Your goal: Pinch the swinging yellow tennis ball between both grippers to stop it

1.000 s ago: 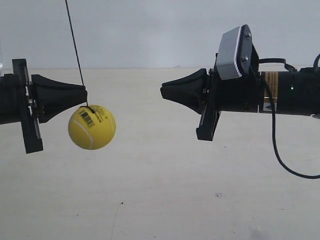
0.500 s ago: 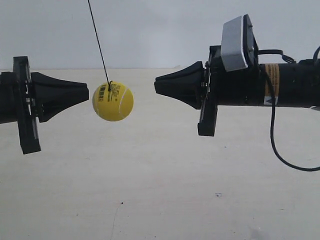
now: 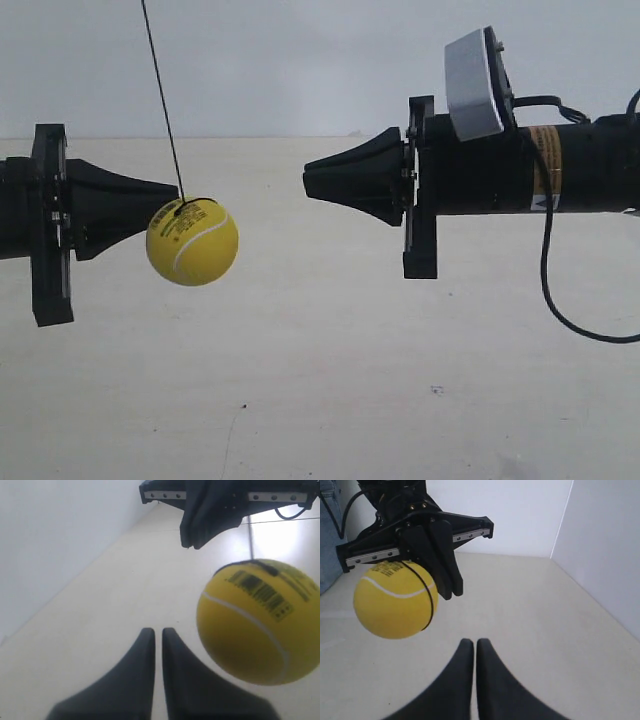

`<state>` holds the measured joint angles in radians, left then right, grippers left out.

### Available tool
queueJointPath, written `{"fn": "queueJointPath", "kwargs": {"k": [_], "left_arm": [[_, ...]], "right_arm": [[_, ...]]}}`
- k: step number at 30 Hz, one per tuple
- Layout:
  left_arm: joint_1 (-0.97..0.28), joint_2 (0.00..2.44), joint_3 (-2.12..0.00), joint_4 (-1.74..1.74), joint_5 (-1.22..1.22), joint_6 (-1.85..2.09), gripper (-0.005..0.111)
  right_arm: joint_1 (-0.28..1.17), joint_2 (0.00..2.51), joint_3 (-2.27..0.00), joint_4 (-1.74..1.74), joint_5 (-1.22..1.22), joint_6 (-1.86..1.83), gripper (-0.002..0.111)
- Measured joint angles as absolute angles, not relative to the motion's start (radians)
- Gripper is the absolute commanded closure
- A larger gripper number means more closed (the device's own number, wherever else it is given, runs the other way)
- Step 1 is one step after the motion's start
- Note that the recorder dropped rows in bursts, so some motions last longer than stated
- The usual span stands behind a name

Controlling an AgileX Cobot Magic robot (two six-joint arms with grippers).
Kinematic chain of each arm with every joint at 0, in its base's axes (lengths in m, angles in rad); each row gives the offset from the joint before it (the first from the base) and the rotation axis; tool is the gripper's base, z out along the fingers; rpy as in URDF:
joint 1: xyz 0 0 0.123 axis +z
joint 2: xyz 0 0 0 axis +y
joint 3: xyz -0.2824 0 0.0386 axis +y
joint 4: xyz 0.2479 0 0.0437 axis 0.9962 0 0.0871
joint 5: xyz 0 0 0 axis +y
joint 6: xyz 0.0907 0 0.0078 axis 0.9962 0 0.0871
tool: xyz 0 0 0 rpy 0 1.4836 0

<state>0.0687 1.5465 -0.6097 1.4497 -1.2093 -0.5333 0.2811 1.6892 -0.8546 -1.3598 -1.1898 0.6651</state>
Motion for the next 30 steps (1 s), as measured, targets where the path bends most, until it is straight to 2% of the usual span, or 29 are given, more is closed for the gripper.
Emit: {"fn": "queueJointPath", "kwargs": {"k": [10, 30], "left_arm": [[0.069, 1.545, -0.61, 1.476, -1.209, -0.546, 0.102], [0.069, 1.541, -0.61, 1.503, -1.211, -0.555, 0.102]], "right_arm": [[0.38, 1.689, -0.855, -1.357, -1.123, 0.655, 0.108], [0.387, 1.689, -0.856, -1.338, -1.102, 0.64, 0.108]]}}
